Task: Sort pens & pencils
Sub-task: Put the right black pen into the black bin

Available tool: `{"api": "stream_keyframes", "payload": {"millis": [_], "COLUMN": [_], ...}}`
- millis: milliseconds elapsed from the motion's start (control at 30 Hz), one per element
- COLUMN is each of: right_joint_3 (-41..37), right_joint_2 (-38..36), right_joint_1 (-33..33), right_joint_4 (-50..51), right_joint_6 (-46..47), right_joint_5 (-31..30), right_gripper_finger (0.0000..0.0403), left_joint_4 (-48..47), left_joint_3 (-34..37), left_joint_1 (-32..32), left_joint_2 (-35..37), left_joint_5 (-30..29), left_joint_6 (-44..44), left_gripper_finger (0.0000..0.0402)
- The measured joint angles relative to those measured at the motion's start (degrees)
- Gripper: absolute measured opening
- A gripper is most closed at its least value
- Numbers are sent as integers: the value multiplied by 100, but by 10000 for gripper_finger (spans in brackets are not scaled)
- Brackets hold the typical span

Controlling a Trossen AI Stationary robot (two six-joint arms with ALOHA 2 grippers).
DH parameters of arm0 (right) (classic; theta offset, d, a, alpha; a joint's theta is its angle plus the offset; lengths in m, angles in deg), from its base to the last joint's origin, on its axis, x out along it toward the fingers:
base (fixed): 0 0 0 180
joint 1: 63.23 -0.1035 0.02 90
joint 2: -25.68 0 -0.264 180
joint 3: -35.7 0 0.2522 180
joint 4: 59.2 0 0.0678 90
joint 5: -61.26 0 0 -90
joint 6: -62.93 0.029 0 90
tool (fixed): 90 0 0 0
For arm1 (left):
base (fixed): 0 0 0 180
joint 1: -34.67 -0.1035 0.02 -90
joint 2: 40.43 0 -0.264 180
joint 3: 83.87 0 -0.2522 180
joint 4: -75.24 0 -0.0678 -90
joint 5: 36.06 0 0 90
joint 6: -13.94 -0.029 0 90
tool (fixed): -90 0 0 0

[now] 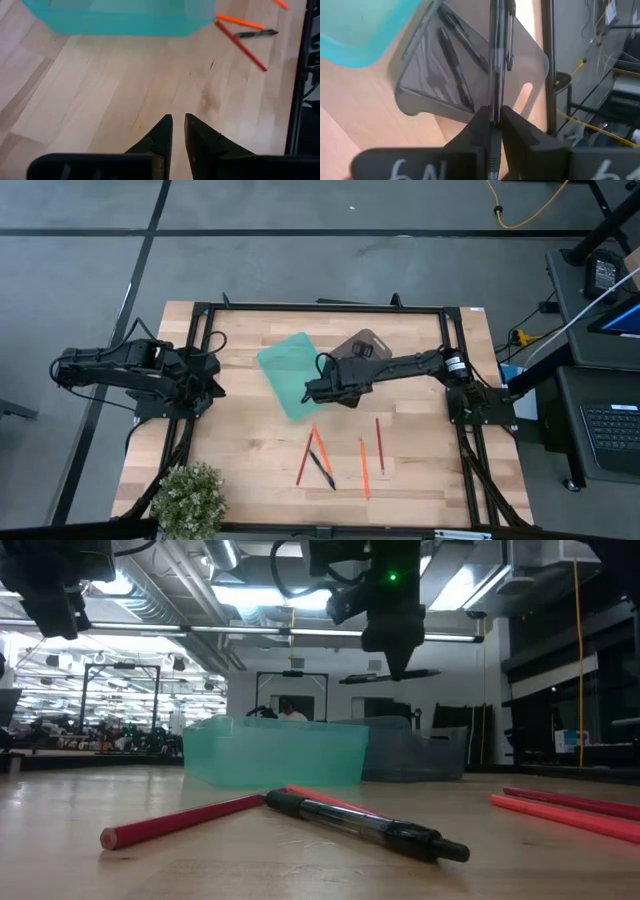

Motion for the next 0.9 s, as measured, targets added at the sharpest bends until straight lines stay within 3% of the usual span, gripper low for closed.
{"api": "stream_keyframes", "payload": {"millis": [100, 333, 633, 900], "right_joint_3": [-248, -1621, -3010, -3314], "right_joint_2": [-190, -965, -1484, -1516], "right_joint_1": [-1, -114, 43, 395], "right_joint_4": [2, -169, -1961, -3182], "right_joint_6": [-198, -267, -1579, -2850], "right_joint_5": [-73, -423, -806, -869], "right_gripper_finger": [37, 37, 37, 37], "left_joint_4": [-65, -22, 320, 344], "left_joint_3": [0, 0, 0, 0], "left_joint_1": [1, 1, 1, 1], "left_joint_2": [-2, 0, 0, 0], "left_joint_5": [2, -4, -9, -13], "left_joint_6": [8, 18, 300, 458], "left_gripper_finger": [43, 43, 43, 43]}}
